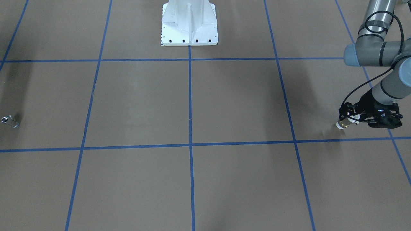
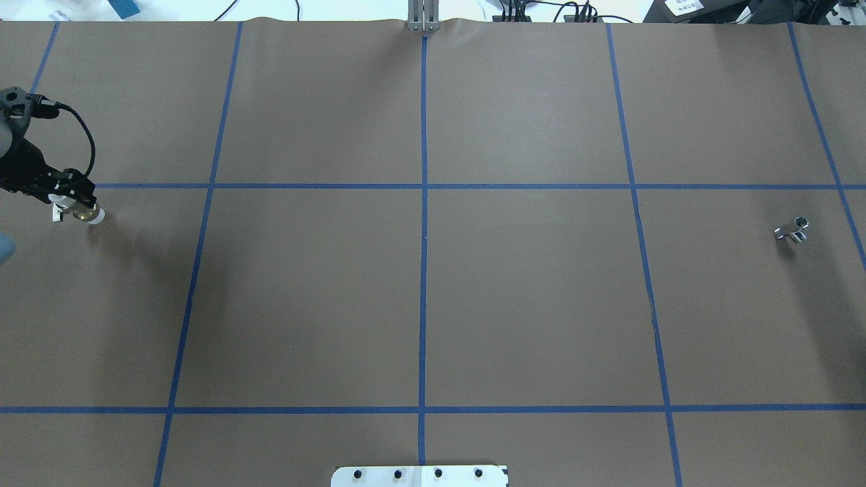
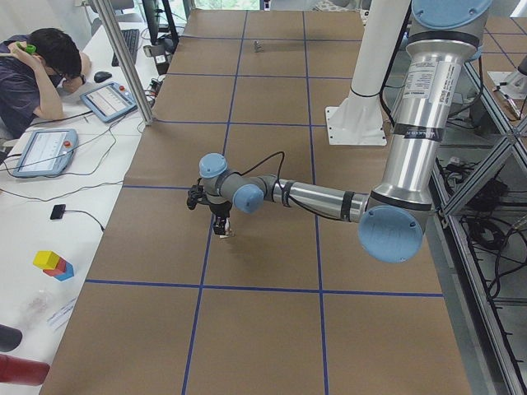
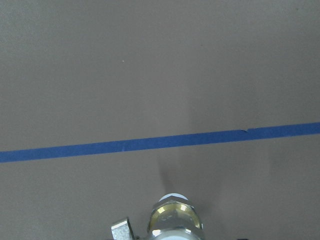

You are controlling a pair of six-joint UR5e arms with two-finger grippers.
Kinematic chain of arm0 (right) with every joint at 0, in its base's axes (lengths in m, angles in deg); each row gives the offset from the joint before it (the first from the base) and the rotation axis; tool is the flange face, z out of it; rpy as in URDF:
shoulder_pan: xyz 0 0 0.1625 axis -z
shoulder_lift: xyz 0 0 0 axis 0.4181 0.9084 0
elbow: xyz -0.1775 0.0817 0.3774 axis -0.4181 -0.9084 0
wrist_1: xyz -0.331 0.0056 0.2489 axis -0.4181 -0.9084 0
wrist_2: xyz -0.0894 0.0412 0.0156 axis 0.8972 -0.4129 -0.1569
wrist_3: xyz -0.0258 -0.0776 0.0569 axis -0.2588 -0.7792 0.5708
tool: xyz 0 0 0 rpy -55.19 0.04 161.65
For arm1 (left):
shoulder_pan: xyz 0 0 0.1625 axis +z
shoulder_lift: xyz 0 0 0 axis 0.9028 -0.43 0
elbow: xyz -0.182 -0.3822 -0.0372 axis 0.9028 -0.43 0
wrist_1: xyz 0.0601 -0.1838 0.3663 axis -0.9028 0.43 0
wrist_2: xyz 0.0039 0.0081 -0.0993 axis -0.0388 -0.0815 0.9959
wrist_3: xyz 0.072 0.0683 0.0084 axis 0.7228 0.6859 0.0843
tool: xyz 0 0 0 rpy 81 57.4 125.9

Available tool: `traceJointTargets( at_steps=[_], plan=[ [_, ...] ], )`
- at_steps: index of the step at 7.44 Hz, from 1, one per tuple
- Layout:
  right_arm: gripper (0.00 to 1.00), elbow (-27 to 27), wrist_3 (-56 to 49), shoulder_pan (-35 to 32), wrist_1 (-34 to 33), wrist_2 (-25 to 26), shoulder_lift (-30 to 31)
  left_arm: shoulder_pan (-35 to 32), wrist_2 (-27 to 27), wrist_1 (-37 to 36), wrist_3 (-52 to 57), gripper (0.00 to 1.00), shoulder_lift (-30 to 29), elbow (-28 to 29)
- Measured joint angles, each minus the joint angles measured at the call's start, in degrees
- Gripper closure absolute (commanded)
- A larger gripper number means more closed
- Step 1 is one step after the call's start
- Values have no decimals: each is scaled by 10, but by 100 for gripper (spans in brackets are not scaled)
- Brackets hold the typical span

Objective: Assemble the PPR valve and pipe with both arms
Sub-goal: 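Lower the left gripper onto the brass-and-white valve and grasp it, then lift the valve with the left gripper and carry it to table center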

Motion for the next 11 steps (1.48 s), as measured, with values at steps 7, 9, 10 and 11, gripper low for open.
traceJointTargets(
  at_steps=[7, 9, 10, 11],
  plan=[
    [0, -3, 2, 0, 0, 0, 1, -1, 0, -50, -3, 100, -26, -33],
    [0, 3, 2, 0, 1, 0, -1, 1, -1, -183, -26, 100, -112, -67],
    [0, 5, 3, 0, 1, -1, -5, 17, -2, -246, -65, 100, -169, -77],
    [0, 8, 3, -1, 0, -2, -11, 51, -2, -285, -124, 100, -222, -83]
  ],
)
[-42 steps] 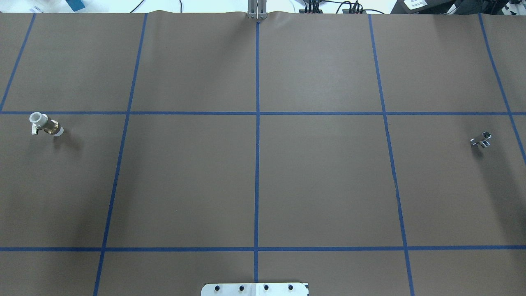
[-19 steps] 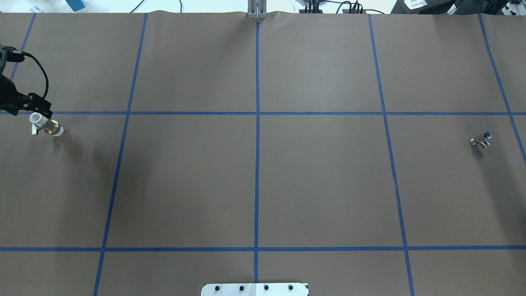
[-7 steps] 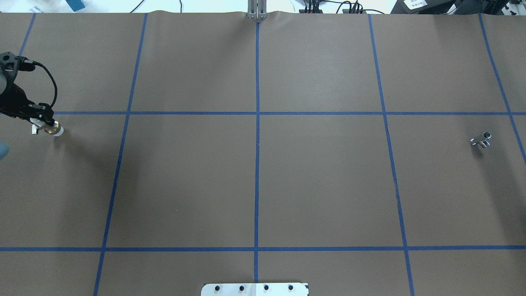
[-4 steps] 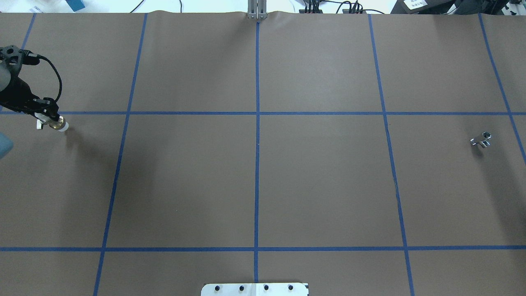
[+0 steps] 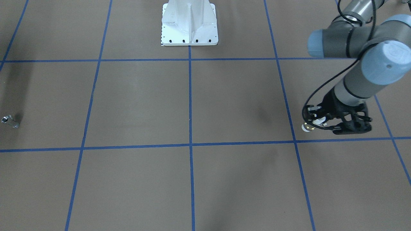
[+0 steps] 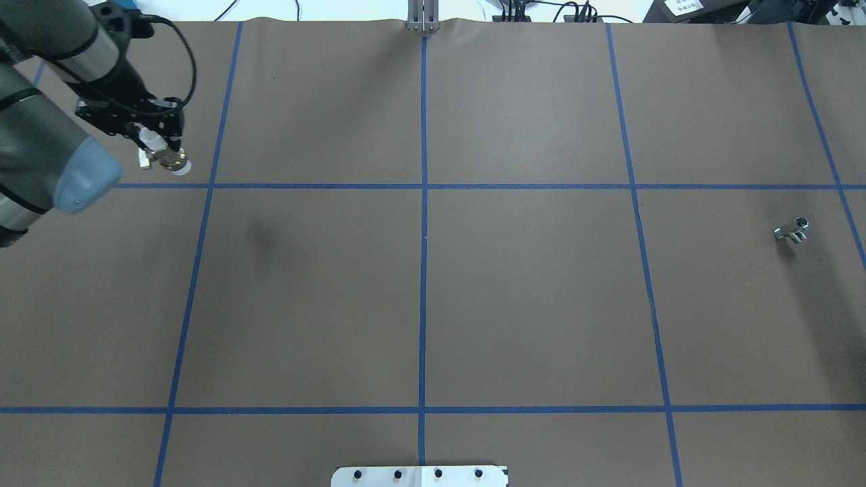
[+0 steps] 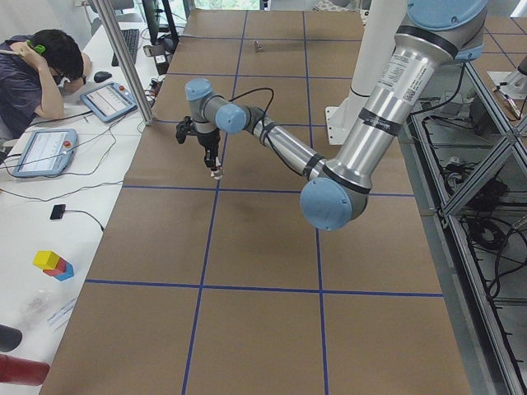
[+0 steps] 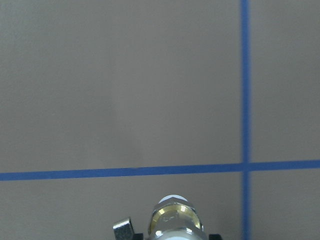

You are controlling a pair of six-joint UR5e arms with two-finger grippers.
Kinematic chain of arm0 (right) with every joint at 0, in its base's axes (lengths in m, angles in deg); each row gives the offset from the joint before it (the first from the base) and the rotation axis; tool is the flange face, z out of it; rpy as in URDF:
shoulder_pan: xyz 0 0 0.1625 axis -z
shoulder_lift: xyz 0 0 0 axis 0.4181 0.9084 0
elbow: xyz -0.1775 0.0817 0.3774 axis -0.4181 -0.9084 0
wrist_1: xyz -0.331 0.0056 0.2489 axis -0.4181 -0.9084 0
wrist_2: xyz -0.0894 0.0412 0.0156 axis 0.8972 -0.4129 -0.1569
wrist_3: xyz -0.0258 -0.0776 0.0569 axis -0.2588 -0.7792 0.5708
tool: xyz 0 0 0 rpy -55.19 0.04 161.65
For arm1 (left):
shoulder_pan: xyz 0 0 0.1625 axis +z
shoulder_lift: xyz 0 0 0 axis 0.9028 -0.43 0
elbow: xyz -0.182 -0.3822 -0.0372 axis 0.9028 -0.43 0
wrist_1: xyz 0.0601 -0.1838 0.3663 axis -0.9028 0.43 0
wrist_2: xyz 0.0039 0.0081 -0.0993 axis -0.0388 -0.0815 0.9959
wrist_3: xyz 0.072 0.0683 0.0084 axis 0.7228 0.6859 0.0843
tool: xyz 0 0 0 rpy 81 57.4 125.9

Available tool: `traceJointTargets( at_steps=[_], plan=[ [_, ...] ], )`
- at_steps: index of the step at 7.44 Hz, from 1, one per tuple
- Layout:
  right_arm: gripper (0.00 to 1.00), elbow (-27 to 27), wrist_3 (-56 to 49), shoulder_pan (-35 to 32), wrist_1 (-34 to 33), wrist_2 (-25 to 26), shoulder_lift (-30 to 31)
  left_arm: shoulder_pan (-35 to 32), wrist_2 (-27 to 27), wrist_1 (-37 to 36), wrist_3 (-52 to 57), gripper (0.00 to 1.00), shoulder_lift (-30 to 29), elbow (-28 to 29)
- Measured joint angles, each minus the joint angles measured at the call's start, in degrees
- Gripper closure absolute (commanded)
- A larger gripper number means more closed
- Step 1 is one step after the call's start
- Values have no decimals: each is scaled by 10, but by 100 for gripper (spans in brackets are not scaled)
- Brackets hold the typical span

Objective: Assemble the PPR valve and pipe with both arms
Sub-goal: 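Lift the valve with the left gripper and carry it to table center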

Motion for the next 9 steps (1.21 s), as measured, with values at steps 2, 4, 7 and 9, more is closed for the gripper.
traceJointTargets(
  at_steps=[2, 4, 7, 9],
  plan=[
    [0, 4, 0, 0, -3, 3, -22, 82, -13, -26, -125, 100, -93, 7],
    [0, 5, 1, 0, -1, 2, -26, 134, -40, -27, -191, 100, -202, 85],
    [0, 6, 1, 0, 0, 2, -18, 163, -69, 37, -210, 100, -313, 248],
    [0, 7, 2, 1, 0, 1, -19, 180, -90, 82, -211, 100, -320, 290]
  ],
)
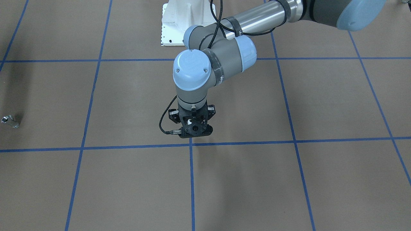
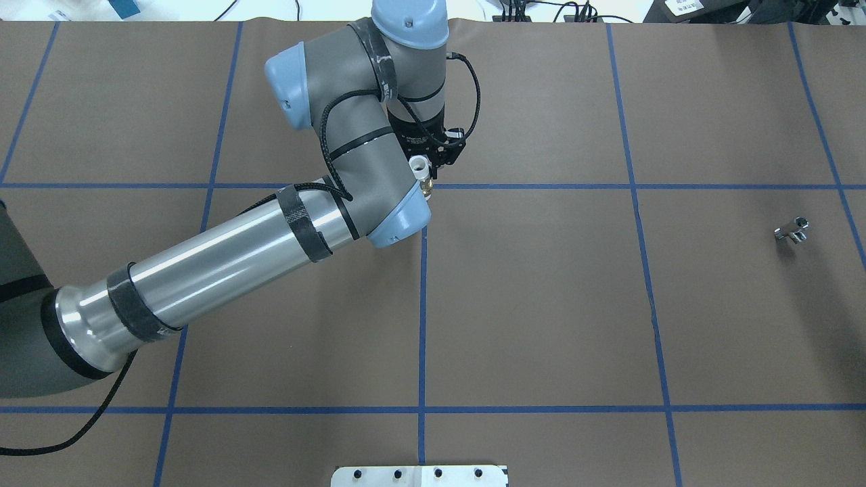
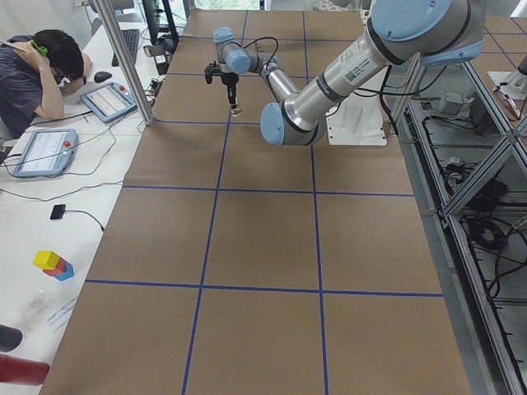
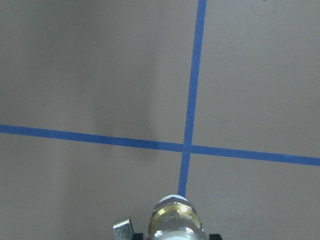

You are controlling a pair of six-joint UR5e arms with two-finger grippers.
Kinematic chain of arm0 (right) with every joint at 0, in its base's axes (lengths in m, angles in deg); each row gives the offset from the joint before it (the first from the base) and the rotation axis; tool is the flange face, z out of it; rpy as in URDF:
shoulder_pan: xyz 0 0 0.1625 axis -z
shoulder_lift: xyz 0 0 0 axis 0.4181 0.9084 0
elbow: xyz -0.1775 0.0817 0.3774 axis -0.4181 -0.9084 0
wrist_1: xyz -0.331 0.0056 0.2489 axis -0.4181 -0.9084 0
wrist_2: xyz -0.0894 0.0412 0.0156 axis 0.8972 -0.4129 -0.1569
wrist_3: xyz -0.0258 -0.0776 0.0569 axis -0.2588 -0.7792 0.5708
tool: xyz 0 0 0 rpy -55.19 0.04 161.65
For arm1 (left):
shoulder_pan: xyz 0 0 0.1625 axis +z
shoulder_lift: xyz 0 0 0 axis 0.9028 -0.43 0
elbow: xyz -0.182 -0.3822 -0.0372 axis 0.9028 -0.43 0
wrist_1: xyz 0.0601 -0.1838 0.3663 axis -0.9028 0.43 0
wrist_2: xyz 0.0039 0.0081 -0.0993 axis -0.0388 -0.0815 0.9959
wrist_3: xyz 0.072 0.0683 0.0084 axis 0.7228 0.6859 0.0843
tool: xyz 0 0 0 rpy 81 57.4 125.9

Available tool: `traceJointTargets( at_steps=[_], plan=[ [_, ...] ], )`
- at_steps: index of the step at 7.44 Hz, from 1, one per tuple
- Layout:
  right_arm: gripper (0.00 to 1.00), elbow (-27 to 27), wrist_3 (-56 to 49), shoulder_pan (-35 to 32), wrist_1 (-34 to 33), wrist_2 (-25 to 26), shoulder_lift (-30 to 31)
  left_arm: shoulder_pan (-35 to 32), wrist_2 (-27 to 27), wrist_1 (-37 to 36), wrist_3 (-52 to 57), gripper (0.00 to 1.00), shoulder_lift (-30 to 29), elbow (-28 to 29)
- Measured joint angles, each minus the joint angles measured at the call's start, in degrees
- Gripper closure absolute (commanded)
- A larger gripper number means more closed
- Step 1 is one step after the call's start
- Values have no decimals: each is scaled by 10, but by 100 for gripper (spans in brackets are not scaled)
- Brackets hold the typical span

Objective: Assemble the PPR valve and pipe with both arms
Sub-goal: 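Lift the valve with the left gripper and carry it to table center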

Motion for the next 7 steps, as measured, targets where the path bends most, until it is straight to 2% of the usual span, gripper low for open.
traceJointTargets(
  at_steps=[2, 7],
  plan=[
    [0, 0, 0, 0, -1, -1, -1, 16, -23, 9, 2, 100, 1, 9],
    [0, -6, 0, 0, -1, -22, 1, 27, -28, 10, 6, 100, 3, 14]
  ],
)
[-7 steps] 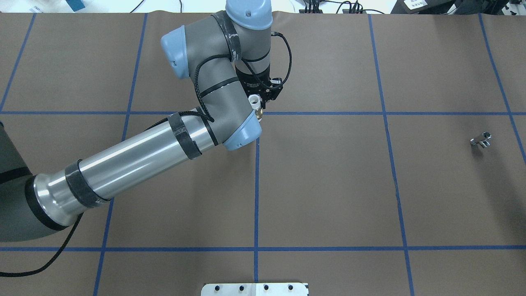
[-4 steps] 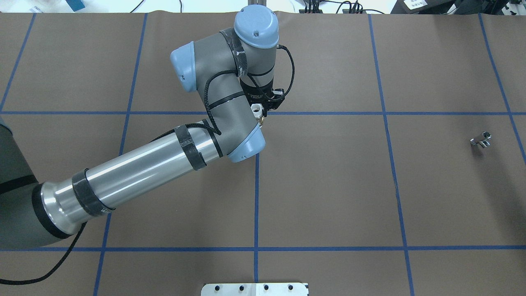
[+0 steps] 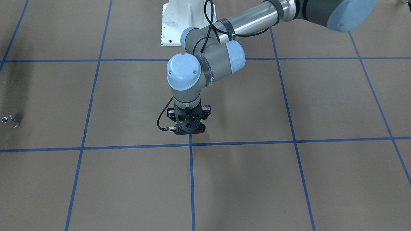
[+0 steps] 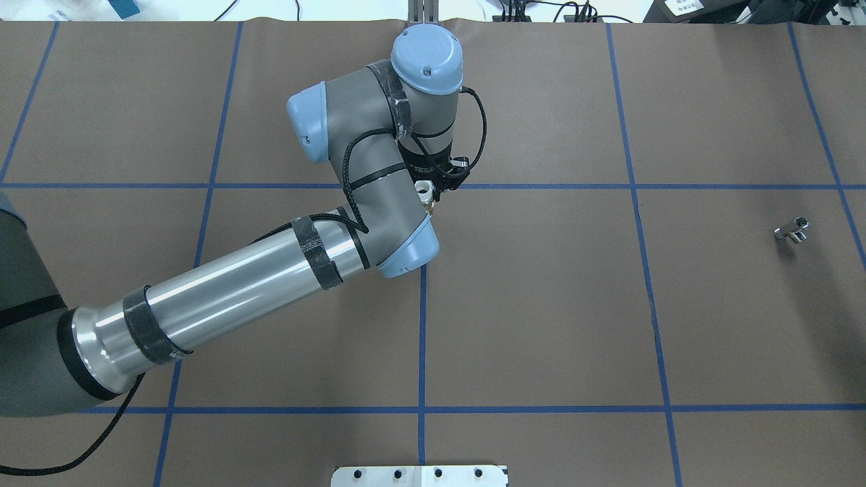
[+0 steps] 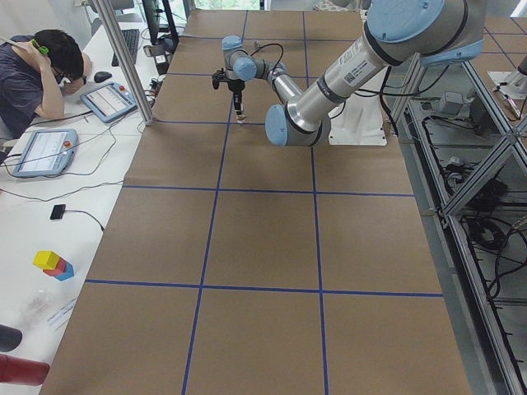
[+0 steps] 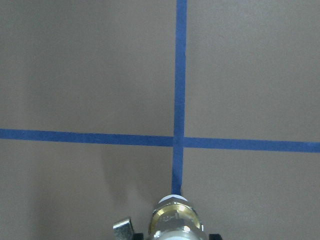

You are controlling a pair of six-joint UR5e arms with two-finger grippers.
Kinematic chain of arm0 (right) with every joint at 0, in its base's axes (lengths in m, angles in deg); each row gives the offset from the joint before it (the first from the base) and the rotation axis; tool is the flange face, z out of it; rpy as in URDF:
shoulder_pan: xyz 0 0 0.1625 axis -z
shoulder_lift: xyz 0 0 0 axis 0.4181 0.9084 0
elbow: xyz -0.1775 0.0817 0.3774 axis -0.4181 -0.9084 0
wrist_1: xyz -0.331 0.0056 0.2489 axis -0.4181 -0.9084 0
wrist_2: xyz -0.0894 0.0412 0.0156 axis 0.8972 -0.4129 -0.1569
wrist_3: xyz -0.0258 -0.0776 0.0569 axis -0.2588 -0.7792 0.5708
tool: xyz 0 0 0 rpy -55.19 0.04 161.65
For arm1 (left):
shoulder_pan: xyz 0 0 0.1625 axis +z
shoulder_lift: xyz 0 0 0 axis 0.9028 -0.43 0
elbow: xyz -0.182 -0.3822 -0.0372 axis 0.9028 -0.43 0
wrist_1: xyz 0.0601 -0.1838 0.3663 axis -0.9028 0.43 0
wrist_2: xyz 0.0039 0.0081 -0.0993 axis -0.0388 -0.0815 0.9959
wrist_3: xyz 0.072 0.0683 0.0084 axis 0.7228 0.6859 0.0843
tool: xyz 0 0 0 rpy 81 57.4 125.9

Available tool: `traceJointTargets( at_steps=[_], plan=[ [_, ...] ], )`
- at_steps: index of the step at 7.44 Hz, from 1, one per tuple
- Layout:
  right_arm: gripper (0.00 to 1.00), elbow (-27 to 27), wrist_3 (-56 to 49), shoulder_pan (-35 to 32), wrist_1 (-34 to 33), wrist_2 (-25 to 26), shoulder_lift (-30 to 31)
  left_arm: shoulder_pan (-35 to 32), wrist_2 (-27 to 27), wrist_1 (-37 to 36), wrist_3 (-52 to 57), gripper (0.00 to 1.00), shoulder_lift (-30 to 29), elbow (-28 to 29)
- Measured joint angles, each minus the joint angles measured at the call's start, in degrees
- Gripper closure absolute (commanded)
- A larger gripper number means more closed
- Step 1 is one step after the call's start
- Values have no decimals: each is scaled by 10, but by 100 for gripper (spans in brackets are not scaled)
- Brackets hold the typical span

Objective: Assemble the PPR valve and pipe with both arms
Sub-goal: 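Lift the valve with the left gripper and carry it to table center, then lower the valve upright at table center and open the left gripper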

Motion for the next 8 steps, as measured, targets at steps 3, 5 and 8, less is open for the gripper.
traceJointTargets(
  at_steps=[3, 5, 8],
  plan=[
    [0, -1, 0, 0, 0, -1, -1, 5, 1, 5, 0, 100, 1, 1],
    [0, -3, -1, 0, 0, -1, -1, 7, 0, 9, 0, 100, 1, 3],
    [0, -4, 0, 0, 0, -1, 0, 7, 0, 15, 0, 70, 5, 4]
  ],
)
